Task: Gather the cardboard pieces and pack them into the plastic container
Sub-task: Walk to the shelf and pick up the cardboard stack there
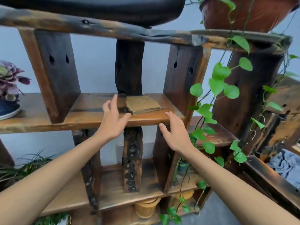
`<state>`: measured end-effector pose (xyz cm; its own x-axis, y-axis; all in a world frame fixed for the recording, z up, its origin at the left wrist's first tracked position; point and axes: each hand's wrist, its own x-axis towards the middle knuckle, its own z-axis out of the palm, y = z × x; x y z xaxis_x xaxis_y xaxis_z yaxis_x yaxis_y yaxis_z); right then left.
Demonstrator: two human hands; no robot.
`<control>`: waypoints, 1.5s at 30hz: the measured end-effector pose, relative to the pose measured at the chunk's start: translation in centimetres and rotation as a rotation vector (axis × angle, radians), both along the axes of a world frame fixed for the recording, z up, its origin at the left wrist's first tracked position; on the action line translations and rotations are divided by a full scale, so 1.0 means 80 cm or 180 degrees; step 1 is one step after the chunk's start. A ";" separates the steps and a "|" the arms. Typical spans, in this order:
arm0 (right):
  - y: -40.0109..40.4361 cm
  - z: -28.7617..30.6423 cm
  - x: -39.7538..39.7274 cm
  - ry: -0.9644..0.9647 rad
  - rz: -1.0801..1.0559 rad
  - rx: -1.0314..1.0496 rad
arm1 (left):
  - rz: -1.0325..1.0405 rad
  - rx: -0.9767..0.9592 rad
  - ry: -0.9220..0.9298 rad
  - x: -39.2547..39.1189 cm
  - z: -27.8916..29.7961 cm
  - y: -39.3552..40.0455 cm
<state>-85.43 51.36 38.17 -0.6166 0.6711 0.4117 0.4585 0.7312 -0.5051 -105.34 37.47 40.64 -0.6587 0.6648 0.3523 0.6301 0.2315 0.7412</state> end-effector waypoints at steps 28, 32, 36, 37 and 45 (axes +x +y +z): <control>0.154 0.048 -0.122 0.0342 -0.0511 -0.2672 | 0.0715 0.0071 -0.2830 -0.044 0.047 0.124; 0.156 0.048 -0.114 0.0445 -0.0293 -0.2936 | 0.0851 0.0072 -0.2550 -0.041 0.036 0.126; 0.149 0.037 -0.101 0.0458 0.0006 -0.2488 | 0.0592 0.0152 -0.2350 -0.051 0.032 0.119; 0.145 0.034 -0.098 0.0456 0.0104 -0.2291 | 0.0500 0.0179 -0.2268 -0.053 0.032 0.116; 0.127 0.027 -0.098 -0.0068 0.0549 -0.0952 | 0.0105 -0.0368 -0.0322 -0.051 0.021 0.100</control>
